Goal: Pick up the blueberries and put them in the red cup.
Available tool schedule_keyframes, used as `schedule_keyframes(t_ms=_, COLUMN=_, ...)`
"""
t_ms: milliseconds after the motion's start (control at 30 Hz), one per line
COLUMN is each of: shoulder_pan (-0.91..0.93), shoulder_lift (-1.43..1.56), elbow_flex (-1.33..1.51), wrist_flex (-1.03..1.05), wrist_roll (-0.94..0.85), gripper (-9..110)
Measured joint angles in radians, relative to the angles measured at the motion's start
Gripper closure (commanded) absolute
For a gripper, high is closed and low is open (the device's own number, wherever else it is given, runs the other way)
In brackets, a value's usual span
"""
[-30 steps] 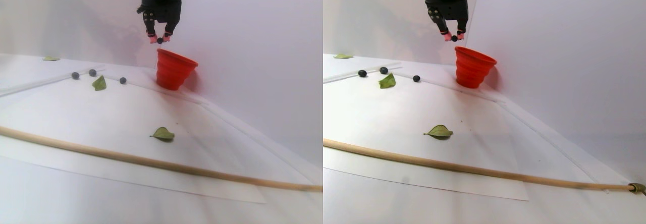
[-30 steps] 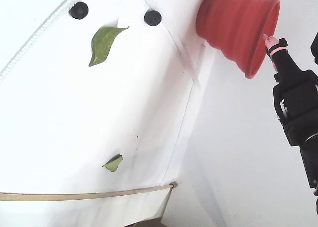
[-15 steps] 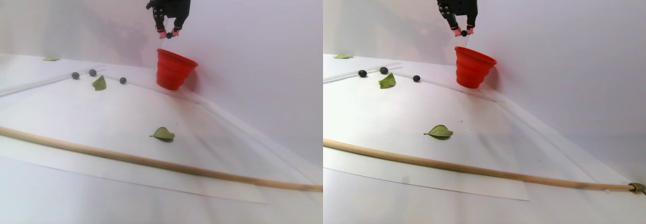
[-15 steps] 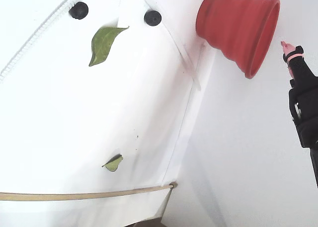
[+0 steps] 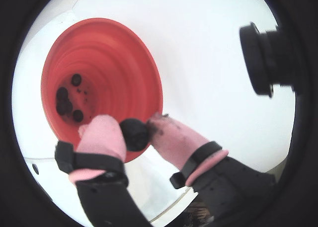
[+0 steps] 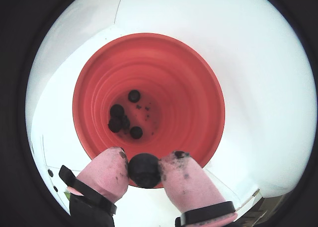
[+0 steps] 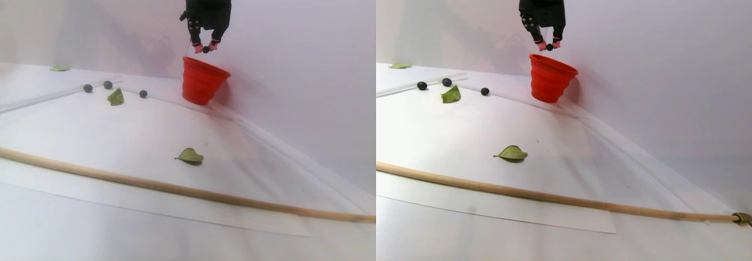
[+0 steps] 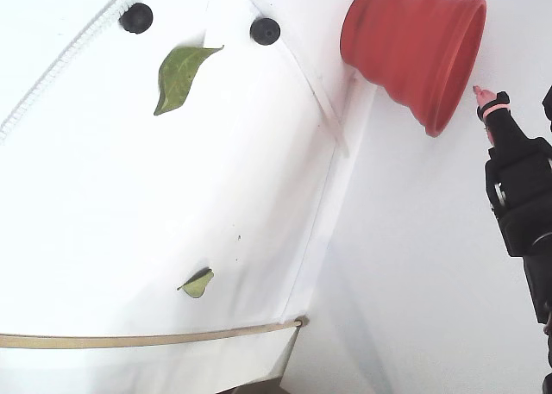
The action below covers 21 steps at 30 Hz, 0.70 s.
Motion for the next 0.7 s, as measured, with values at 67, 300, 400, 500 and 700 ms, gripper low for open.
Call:
schedule_keyframes(t_ms=67, shoulder_pan=0.000, shoulder_lift=-0.012, elbow_flex=-0.005, wrist_flex=0.000, wrist_roll=0.000, gripper=83)
schedule_keyframes(t_ms=300, shoulder_pan=0.000, shoulder_lift=-0.026, elbow_flex=-0.015, wrist_flex=0.000, wrist_roll=0.000, gripper=82)
schedule_keyframes(t_ms=400, shoulder_pan=0.000, shoulder_lift=-0.026, elbow_flex=-0.015, wrist_flex=0.000, wrist_roll=0.000, gripper=83)
schedule_keyframes(t_ms=500, shoulder_pan=0.000, shoulder_lift=-0.026, elbow_flex=-0.015, wrist_flex=0.000, wrist_roll=0.000, gripper=83)
schedule_keyframes(t_ms=700, shoulder_pan=-0.012, shoulder_lift=-0.006, elbow_flex=0.008, wrist_flex=0.000, wrist_roll=0.008, gripper=84)
